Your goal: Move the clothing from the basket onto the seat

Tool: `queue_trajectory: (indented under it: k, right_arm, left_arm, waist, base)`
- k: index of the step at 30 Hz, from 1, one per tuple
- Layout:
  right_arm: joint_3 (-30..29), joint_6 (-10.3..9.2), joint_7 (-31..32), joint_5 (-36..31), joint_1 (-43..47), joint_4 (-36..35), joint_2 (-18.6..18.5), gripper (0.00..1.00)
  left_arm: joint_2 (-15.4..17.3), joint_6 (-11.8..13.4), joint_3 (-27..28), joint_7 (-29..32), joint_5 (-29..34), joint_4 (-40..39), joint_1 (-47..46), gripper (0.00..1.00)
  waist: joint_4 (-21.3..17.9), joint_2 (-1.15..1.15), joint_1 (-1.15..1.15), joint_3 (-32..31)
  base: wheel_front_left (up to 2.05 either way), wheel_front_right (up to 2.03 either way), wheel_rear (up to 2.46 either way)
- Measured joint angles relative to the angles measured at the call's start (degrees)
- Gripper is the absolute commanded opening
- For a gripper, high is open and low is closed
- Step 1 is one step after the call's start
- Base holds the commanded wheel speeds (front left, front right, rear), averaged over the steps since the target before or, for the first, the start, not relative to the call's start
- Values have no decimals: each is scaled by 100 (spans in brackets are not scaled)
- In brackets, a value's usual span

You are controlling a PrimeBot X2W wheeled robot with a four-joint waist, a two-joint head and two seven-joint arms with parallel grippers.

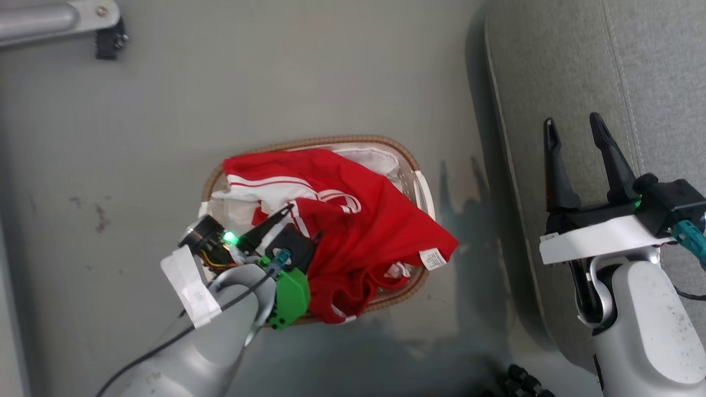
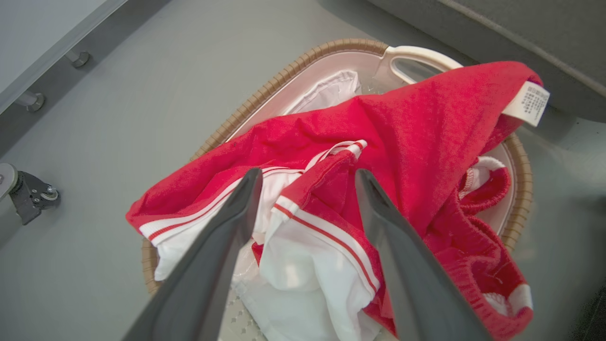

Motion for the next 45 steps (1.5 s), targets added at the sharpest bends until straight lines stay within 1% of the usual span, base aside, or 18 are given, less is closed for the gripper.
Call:
queue_trajectory:
  k: [3,7,14,21,22,23,24,25,26,32,38,45]
  right_arm:
    - [54,0,0,96,-109,-7,-1,100]
    - [170,0,0,205,-230,-54,0,100]
    - [269,0,0,399,-335,-88,0,100]
    - [434,0,0,513,-350,-96,0,100]
    - [444,0,0,519,-350,-98,0,100]
    - [453,1,0,535,-351,-98,0,100]
    - [465,0,0,553,-351,-97,0,100]
    - [475,0,0,554,-350,-93,1,100]
    - [477,0,0,554,-350,-89,1,100]
    - [443,0,0,449,-340,-57,2,100]
    - [321,1,0,243,-237,-23,3,100]
    - [207,1,0,-74,14,64,7,100]
  left_arm:
    - [92,0,-261,0,-70,416,-289,100]
    - [167,0,-479,0,-172,766,-604,100]
    - [359,0,-506,0,-324,1049,-1005,100]
    - [372,0,-630,5,-369,1434,-1201,100]
    - [366,0,-641,5,-383,1468,-1221,82]
    - [357,0,-655,5,-417,1500,-1238,46]
    - [344,0,-678,5,-432,1528,-1246,29]
    - [321,0,-714,5,-467,1543,-1248,8]
    - [297,0,-738,5,-482,1549,-1248,0]
    - [191,0,-870,5,-735,1483,-1190,0]
    - [205,0,-836,4,-1032,549,-826,0]
    - [427,0,-869,4,-1214,-576,-389,0]
  waist:
    - [-141,0,0,274]
    - [-352,0,0,599]
    - [-700,0,0,1069]
    - [-992,0,0,1366]
    - [-1019,0,0,1391]
    - [-1048,0,0,1417]
    - [-1074,0,0,1436]
    - [-1095,0,0,1447]
    - [-1105,0,0,1447]
    - [-1050,0,0,1319]
    - [-891,0,0,1023]
    - [-645,0,-1,480]
  base:
    - [0,0,0]
    - [0,0,0]
    - [0,0,0]
    - [0,0,0]
    - [0,0,0]
    - [0,0,0]
    - [0,0,0]
    - [0,0,0]
    - [0,0,0]
    - [0,0,0]
    - [0,0,0]
    - [0,0,0]
